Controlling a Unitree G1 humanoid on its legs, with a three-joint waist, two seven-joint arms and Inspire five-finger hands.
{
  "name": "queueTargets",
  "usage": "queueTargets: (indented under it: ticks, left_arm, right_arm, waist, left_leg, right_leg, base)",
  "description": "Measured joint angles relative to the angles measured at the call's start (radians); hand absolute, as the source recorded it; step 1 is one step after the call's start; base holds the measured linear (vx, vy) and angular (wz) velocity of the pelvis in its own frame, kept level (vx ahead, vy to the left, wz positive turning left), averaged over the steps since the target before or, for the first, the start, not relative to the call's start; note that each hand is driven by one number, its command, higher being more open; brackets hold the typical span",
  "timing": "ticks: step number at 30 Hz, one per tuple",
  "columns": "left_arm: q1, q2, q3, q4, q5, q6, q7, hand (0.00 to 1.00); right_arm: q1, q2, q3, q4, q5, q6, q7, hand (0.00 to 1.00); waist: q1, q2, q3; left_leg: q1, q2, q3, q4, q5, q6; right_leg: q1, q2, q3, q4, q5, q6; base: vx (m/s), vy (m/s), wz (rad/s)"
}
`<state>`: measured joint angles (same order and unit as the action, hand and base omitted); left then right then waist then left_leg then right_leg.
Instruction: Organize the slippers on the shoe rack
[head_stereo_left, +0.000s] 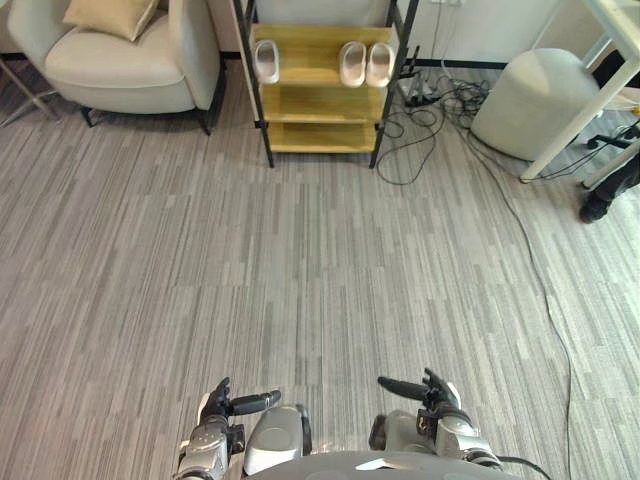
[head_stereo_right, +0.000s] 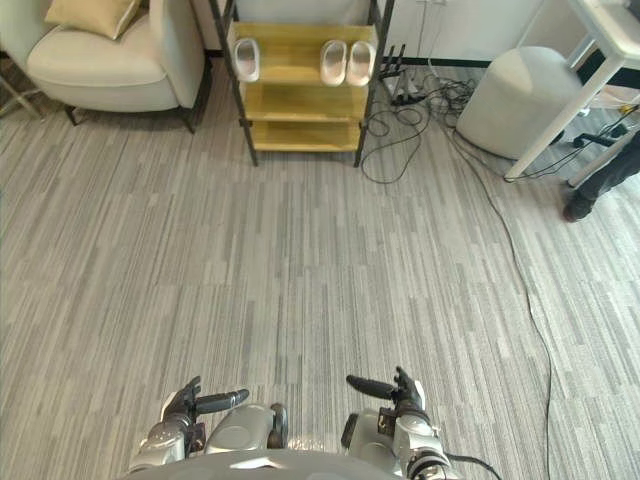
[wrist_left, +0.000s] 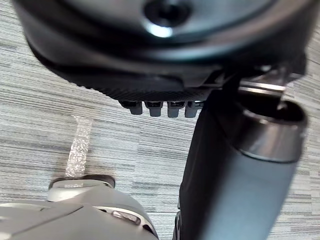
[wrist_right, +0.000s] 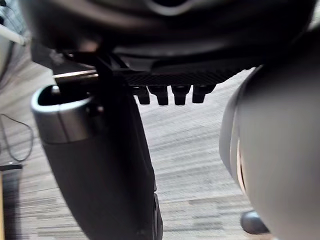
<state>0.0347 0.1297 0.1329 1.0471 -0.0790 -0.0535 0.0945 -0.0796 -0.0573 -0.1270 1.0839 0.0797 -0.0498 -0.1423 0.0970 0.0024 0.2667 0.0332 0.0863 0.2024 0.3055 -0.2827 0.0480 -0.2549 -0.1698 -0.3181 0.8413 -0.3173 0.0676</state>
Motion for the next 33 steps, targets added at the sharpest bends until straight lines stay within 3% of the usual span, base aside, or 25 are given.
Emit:
queueTargets:
  ticks: [2, 3, 4, 5, 7, 9, 10, 12, 14, 15, 16, 18, 19, 20, 21, 22, 23, 24, 26, 28, 29, 31, 33]
  left_arm:
    - [-0.002, -0.005, -0.001, -0.001, 0.001, -0.001, 0.005, 1.00]
    - [0.001, 0.001, -0.001, -0.001, 0.001, -0.001, 0.002, 1.00]
    - [0.007, 0.008, 0.000, 0.001, 0.002, -0.001, 0.003, 1.00]
    - [0.003, 0.007, 0.006, 0.008, 0.003, -0.001, 0.007, 1.00]
    - [0.004, -0.021, 0.011, 0.012, 0.004, -0.003, 0.007, 1.00]
    - [0.001, -0.029, 0.023, 0.016, 0.011, -0.001, 0.006, 1.00]
    - [-0.004, -0.047, 0.062, 0.013, 0.011, -0.001, 0.005, 1.00]
    - [0.000, -0.048, 0.086, -0.010, 0.010, -0.002, 0.002, 1.00]
    - [0.000, -0.035, 0.085, -0.044, 0.008, -0.003, -0.001, 1.00]
    - [-0.001, -0.030, 0.084, -0.049, 0.006, -0.005, -0.002, 1.00]
    - [-0.002, -0.028, 0.083, -0.066, -0.005, -0.011, -0.005, 1.00]
    - [-0.014, -0.028, 0.080, -0.082, -0.009, -0.011, -0.011, 1.00]
    - [-0.021, -0.027, 0.080, -0.085, -0.010, -0.012, -0.015, 1.00]
    - [-0.021, -0.028, 0.078, -0.084, -0.010, -0.012, -0.013, 1.00]
    - [-0.018, -0.029, 0.077, -0.081, -0.010, -0.012, -0.013, 1.00]
    - [-0.007, -0.034, 0.074, -0.077, -0.010, -0.012, -0.012, 1.00]
    - [-0.013, -0.016, 0.072, -0.073, -0.009, -0.011, -0.011, 1.00]
    - [-0.022, -0.014, 0.071, -0.064, -0.009, -0.011, -0.011, 1.00]
    - [-0.020, -0.012, 0.068, -0.054, -0.008, -0.010, -0.012, 1.00]
    - [-0.020, 0.005, 0.032, -0.040, -0.002, -0.004, -0.012, 1.00]
    - [-0.023, 0.016, -0.001, -0.040, 0.013, -0.001, -0.011, 1.00]
    - [-0.018, 0.017, -0.008, -0.039, 0.013, 0.000, -0.010, 1.00]
    - [-0.017, 0.016, -0.008, -0.039, 0.012, 0.001, -0.008, 1.00]
  right_arm:
    - [-0.005, -0.004, 0.001, -0.001, 0.000, 0.002, 0.000, 1.00]
    - [-0.002, -0.003, 0.006, 0.002, 0.000, 0.005, 0.000, 1.00]
    - [0.018, -0.001, 0.018, 0.013, 0.000, 0.006, 0.001, 1.00]
    - [0.016, -0.007, 0.010, 0.015, 0.010, 0.009, 0.003, 1.00]
    - [0.002, -0.017, 0.007, 0.019, 0.001, 0.000, 0.000, 1.00]
    - [0.004, -0.013, -0.012, 0.019, 0.001, 0.000, 0.001, 1.00]
    - [0.008, -0.009, -0.016, 0.018, 0.002, 0.009, 0.002, 1.00]
    - [0.020, 0.004, -0.016, 0.016, 0.004, 0.010, -0.007, 1.00]
    - [0.027, 0.027, -0.015, 0.009, 0.017, 0.010, -0.014, 1.00]
    - [0.026, 0.027, -0.013, 0.011, 0.026, 0.011, -0.014, 1.00]
    - [0.021, 0.031, -0.011, 0.020, 0.041, 0.014, -0.015, 1.00]
    - [0.005, 0.032, -0.011, 0.033, 0.041, 0.020, -0.016, 1.00]
    - [-0.006, 0.032, -0.011, 0.043, 0.042, 0.023, -0.017, 1.00]
    - [-0.008, 0.032, -0.011, 0.049, 0.041, 0.023, -0.017, 1.00]
    - [-0.007, 0.031, -0.011, 0.051, 0.041, 0.023, -0.017, 1.00]
    - [-0.004, 0.037, -0.010, 0.057, 0.041, 0.024, -0.017, 1.00]
    - [-0.006, 0.050, -0.011, 0.061, 0.040, 0.024, -0.015, 1.00]
    - [-0.007, 0.053, -0.011, 0.059, 0.040, 0.024, -0.014, 1.00]
    - [-0.004, 0.056, -0.011, 0.061, 0.039, 0.025, -0.012, 1.00]
    - [-0.004, 0.060, -0.010, 0.058, 0.037, 0.024, -0.009, 1.00]
    - [-0.004, 0.061, -0.010, 0.057, 0.030, 0.025, -0.006, 1.00]
    - [-0.002, 0.058, -0.010, 0.030, 0.025, 0.022, -0.005, 1.00]
    - [-0.003, 0.059, -0.009, 0.008, 0.021, 0.005, -0.002, 1.00]
  waist:
    - [-0.003, -0.007, -0.002]
    - [-0.006, -0.020, -0.007]
    - [-0.016, -0.039, -0.012]
    - [-0.024, -0.035, -0.017]
    - [-0.019, 0.004, -0.028]
    - [-0.022, 0.027, -0.034]
    - [-0.020, 0.046, -0.025]
    - [-0.002, 0.042, -0.014]
    - [0.012, 0.009, -0.003]
    - [0.013, 0.000, -0.002]
    - [0.017, -0.014, 0.000]
    - [0.039, -0.017, 0.006]
    - [0.047, -0.027, 0.013]
    - [0.055, -0.031, 0.014]
    - [0.060, -0.030, 0.013]
    - [0.067, -0.037, 0.006]
    - [0.059, -0.068, 0.000]
    - [0.059, -0.071, 0.001]
    - [0.062, -0.070, -0.001]
    - [0.053, -0.073, -0.003]
    - [0.039, -0.072, -0.002]
    - [0.032, -0.069, 0.000]
    - [0.016, -0.064, 0.003]
  left_leg:
    - [0.068, 0.017, -0.013, -0.056, 0.002, -0.012]
    - [0.091, 0.011, -0.028, -0.072, -0.008, -0.045]
    - [0.128, 0.007, -0.062, -0.074, -0.040, -0.094]
    - [0.150, 0.021, -0.089, -0.076, -0.055, -0.107]
    - [0.146, 0.072, -0.139, -0.024, -0.051, -0.109]
    - [0.079, 0.112, -0.192, 0.136, -0.045, -0.115]
    - [-0.019, 0.154, -0.231, 0.397, 0.008, -0.127]
    - [-0.153, 0.202, -0.207, 0.710, 0.013, -0.131]
    - [-0.266, 0.191, -0.155, 0.763, 0.009, -0.123]
    - [-0.297, 0.182, -0.143, 0.749, 0.004, -0.114]
    - [-0.357, 0.146, -0.115, 0.654, -0.008, -0.104]
    - [-0.412, 0.079, -0.094, 0.426, -0.010, -0.098]
    - [-0.423, 0.031, -0.092, 0.248, 0.033, -0.107]
    - [-0.413, -0.007, -0.091, 0.049, 0.142, -0.114]
    - [-0.403, -0.014, -0.090, -0.004, 0.202, -0.110]
    - [-0.373, -0.027, -0.077, -0.034, 0.333, -0.088]
    - [-0.390, -0.056, -0.071, 0.011, 0.286, -0.042]
    - [-0.399, -0.061, -0.068, 0.075, 0.243, -0.009]
    - [-0.370, -0.059, -0.056, 0.126, 0.178, 0.014]
    - [-0.296, -0.067, -0.058, 0.120, 0.125, 0.026]
    - [-0.234, -0.077, -0.081, 0.103, 0.089, 0.033]
    - [-0.159, -0.078, -0.096, 0.076, 0.063, 0.034]
    - [-0.063, -0.074, -0.127, 0.020, 0.051, 0.032]
  right_leg:
    - [-0.065, 0.034, -0.004, -0.298, 0.054, 0.008]
    - [-0.077, 0.054, 0.024, -0.459, 0.155, 0.000]
    - [-0.076, 0.069, 0.071, -0.516, 0.328, -0.037]
    - [-0.079, 0.078, 0.076, -0.463, 0.333, -0.086]
    - [-0.073, 0.103, 0.048, -0.407, 0.240, -0.100]
    - [-0.033, 0.131, 0.011, -0.411, 0.192, -0.113]
    - [0.041, 0.162, -0.013, -0.441, 0.164, -0.127]
    - [0.176, 0.205, -0.025, -0.523, 0.142, -0.139]
    - [0.268, 0.207, -0.029, -0.601, 0.126, -0.145]
    - [0.288, 0.207, -0.030, -0.624, 0.127, -0.144]
    - [0.329, 0.203, -0.029, -0.673, 0.138, -0.127]
    - [0.375, 0.192, -0.019, -0.721, 0.138, -0.117]
    - [0.398, 0.171, -0.011, -0.738, 0.127, -0.098]
    - [0.431, 0.152, 0.000, -0.759, 0.111, -0.071]
    - [0.446, 0.148, 0.010, -0.769, 0.104, -0.060]
    - [0.480, 0.138, 0.028, -0.790, 0.086, -0.033]
    - [0.484, 0.108, 0.028, -0.787, 0.082, -0.030]
    - [0.477, 0.092, 0.038, -0.734, 0.082, -0.027]
    - [0.434, 0.063, 0.066, -0.552, 0.071, -0.001]
    - [0.328, 0.010, 0.091, -0.232, 0.124, 0.111]
    - [0.231, -0.021, 0.081, 0.035, 0.133, 0.125]
    - [0.168, -0.037, 0.045, 0.152, 0.102, 0.070]
    - [0.093, -0.038, -0.023, 0.114, 0.062, 0.006]
  base:
    - [0.48, -0.137, 0.34]
    - [0.50, -0.187, 0.64]
    - [0.54, -0.254, 0.75]
    - [0.64, -0.322, 0.59]
    - [0.53, -0.284, 0.31]
    - [0.53, -0.293, 0.38]
    - [0.43, -0.247, 0.37]
    - [0.40, -0.201, 0.25]
    - [0.40, -0.180, 0.19]
    - [0.34, -0.112, 0.14]
    - [0.36, -0.030, -0.01]
    - [0.40, 0.054, -0.13]
    - [0.45, 0.147, -0.23]
    - [0.48, 0.168, -0.26]
    - [0.67, 0.205, -0.38]
    - [0.58, 0.159, -0.21]
    - [0.69, 0.182, -0.12]
    - [0.42, 0.116, 0.06]
    - [0.54, 0.174, -0.08]
    - [0.51, 0.135, 0.07]
    - [0.43, 0.072, 0.28]
    - [0.33, 0.019, 0.27]
    - [0.41, -0.031, 0.40]
